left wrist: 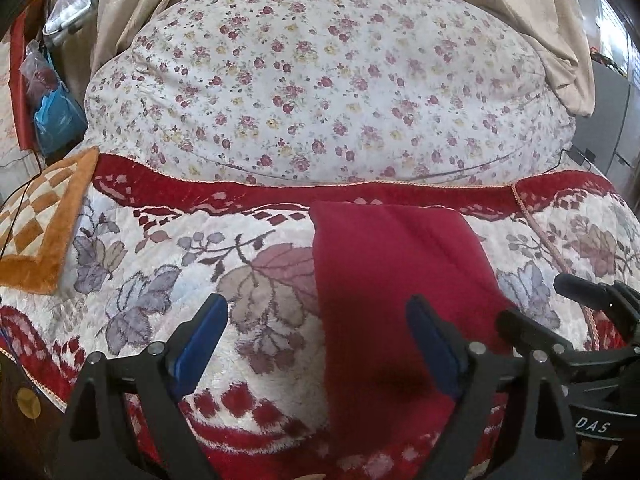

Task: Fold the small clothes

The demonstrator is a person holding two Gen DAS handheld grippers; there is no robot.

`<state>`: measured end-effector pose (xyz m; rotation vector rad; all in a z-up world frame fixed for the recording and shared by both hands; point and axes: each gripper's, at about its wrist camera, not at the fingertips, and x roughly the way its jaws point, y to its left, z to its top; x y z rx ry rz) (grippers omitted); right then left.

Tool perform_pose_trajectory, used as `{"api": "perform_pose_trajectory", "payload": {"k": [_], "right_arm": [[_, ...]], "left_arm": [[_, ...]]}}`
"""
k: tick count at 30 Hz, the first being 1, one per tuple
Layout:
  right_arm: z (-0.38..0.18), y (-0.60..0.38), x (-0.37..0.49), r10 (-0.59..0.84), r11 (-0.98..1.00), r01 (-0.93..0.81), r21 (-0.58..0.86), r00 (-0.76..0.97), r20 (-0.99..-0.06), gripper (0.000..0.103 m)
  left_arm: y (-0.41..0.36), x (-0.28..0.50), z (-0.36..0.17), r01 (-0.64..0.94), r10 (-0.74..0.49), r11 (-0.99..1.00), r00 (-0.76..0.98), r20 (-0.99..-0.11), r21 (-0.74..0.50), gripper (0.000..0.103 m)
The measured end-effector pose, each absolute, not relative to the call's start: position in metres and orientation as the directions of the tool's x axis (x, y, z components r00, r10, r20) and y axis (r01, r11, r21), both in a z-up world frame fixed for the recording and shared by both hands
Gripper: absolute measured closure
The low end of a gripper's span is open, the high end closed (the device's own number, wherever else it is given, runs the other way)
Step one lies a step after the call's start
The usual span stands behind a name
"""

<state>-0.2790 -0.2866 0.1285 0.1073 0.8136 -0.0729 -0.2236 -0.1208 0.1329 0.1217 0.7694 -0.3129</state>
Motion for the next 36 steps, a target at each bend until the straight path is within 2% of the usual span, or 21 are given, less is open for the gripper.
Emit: {"api": "perform_pose_trajectory", "payload": {"k": [36], "right_arm": [[0.118,-0.299,-0.273,-0.013,0.981,0.152,0.117,0.659,-0.752,0.007]], "left_arm": [[-0.120,-0.220,0.133,0.310,-0.227,0.951,0.677,-0.700,-0.007,0.014]]}}
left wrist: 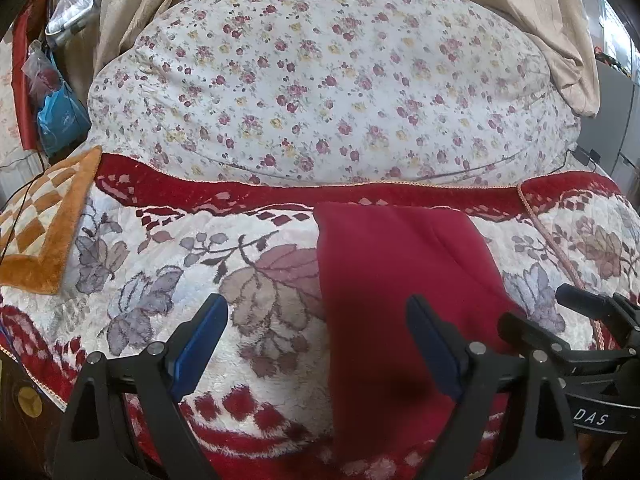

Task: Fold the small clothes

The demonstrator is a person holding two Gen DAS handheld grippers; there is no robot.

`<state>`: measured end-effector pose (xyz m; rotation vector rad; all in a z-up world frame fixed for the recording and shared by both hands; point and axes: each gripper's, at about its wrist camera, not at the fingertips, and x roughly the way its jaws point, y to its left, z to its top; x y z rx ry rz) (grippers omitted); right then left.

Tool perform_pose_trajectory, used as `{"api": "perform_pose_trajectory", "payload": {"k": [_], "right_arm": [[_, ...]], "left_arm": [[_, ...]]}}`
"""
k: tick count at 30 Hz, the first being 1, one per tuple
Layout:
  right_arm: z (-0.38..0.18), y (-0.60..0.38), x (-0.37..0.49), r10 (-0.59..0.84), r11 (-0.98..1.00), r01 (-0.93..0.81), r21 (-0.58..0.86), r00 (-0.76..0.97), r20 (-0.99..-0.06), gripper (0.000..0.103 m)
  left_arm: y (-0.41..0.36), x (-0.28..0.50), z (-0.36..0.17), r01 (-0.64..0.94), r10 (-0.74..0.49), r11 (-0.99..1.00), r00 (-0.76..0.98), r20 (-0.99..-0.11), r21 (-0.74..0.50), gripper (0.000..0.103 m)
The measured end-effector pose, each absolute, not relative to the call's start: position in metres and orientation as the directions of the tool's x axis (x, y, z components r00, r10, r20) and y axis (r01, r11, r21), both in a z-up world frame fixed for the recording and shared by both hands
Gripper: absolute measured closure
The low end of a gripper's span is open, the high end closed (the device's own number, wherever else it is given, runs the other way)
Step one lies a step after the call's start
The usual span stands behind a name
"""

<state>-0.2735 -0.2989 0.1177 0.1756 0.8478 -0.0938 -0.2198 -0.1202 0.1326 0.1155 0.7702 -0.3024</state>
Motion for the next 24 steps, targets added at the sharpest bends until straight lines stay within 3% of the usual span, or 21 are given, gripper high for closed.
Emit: {"api": "perform_pose_trajectory", "payload": {"k": [24], "right_arm": [[0.1106,-0.3035,-0.2712,-0.013,0.977,0.172,0.127,0.641,-0.768,0.007]], "left_arm": [[-0.1253,-0.2191,0.1276,0.318,-0.227,0.948,0.669,-0.708,-0.003,0.014]]}}
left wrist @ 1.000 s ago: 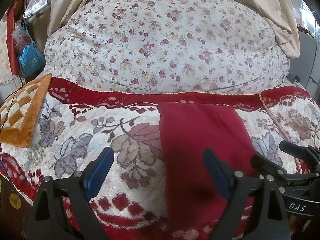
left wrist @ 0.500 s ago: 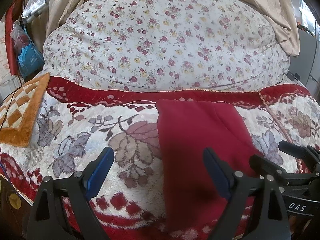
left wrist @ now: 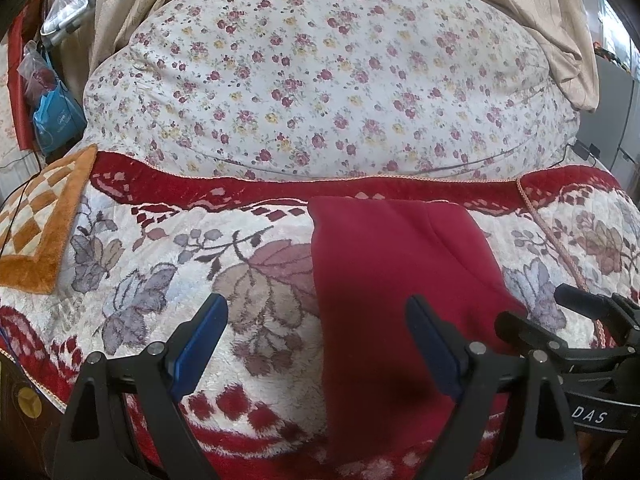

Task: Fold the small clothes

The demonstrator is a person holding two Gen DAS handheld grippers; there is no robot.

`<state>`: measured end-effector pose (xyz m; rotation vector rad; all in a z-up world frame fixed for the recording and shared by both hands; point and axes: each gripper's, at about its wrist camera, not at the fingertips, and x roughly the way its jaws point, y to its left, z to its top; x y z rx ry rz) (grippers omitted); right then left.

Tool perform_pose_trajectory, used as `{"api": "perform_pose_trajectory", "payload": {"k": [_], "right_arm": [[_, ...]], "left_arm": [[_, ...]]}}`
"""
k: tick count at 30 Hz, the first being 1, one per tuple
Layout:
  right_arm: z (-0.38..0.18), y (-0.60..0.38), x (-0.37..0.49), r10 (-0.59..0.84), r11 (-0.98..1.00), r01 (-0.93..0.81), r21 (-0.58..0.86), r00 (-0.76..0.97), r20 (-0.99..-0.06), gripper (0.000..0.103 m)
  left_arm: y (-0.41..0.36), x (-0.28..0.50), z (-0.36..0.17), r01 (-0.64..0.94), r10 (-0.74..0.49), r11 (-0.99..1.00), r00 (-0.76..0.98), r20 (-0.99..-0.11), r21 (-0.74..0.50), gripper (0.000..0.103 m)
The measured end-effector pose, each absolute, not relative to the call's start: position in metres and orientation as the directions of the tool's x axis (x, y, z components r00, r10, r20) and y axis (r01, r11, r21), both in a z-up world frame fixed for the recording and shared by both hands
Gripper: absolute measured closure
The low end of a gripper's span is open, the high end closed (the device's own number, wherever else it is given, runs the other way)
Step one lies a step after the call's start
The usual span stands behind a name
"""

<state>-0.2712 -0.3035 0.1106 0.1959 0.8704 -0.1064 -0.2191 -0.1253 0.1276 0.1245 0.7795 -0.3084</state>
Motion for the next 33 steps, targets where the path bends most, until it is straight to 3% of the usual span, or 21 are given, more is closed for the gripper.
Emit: {"api": "perform_pose_trajectory", "payload": {"k": [33], "right_arm": [[0.103,-0.302,-0.266,-0.006,0.974,0.179,0.135,0.624,-0.781,0.007]], "left_arm": [[-0.128,-0.216,0.117,0.325,-0.230,0.946,0.657,-0.718,-0.006,0.014]]}}
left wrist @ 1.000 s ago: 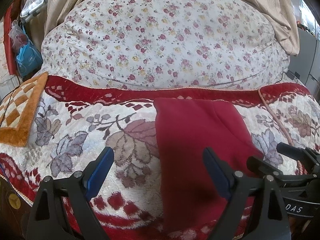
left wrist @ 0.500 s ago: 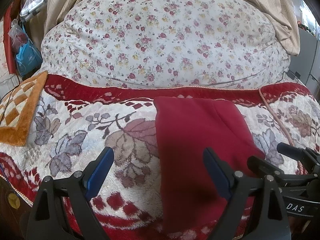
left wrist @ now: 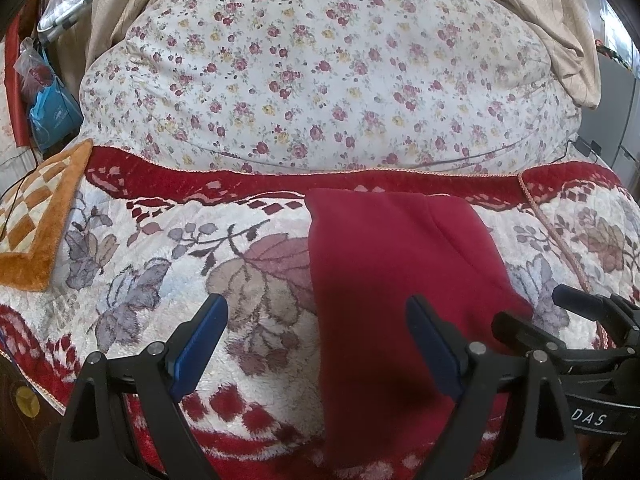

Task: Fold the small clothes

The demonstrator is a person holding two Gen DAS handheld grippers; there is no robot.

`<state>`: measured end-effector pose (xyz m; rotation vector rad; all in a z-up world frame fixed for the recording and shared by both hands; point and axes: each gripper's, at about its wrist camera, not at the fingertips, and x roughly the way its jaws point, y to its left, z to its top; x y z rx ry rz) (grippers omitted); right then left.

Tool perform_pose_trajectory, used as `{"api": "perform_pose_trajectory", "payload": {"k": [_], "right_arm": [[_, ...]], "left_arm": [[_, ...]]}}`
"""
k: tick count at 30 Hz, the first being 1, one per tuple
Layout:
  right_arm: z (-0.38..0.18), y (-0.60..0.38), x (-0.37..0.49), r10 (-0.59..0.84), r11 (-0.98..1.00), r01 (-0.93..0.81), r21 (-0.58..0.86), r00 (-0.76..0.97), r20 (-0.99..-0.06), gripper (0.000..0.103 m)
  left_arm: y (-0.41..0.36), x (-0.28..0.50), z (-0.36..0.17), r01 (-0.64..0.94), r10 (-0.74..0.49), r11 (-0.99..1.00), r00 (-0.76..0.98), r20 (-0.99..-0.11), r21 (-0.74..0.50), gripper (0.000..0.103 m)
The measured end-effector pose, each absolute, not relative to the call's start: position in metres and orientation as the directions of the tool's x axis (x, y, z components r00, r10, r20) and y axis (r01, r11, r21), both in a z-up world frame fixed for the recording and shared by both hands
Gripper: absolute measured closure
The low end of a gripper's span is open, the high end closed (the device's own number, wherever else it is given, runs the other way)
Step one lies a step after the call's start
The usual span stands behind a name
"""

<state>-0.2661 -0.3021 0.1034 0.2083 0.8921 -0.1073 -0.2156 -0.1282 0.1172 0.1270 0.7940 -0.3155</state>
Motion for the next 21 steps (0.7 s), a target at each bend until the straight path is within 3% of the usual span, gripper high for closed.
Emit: {"api": "perform_pose_trajectory", "payload": {"k": [21], "right_arm": [[0.0989,-0.2988,-0.2611,-0.004,0.975,0.178,0.131,0.607,-0.795,0.007]], "left_arm": [[-0.1282,-0.2098,0.1113,0.329,-0.230,0.944,0.647,-0.727,-0.006,0.014]]}}
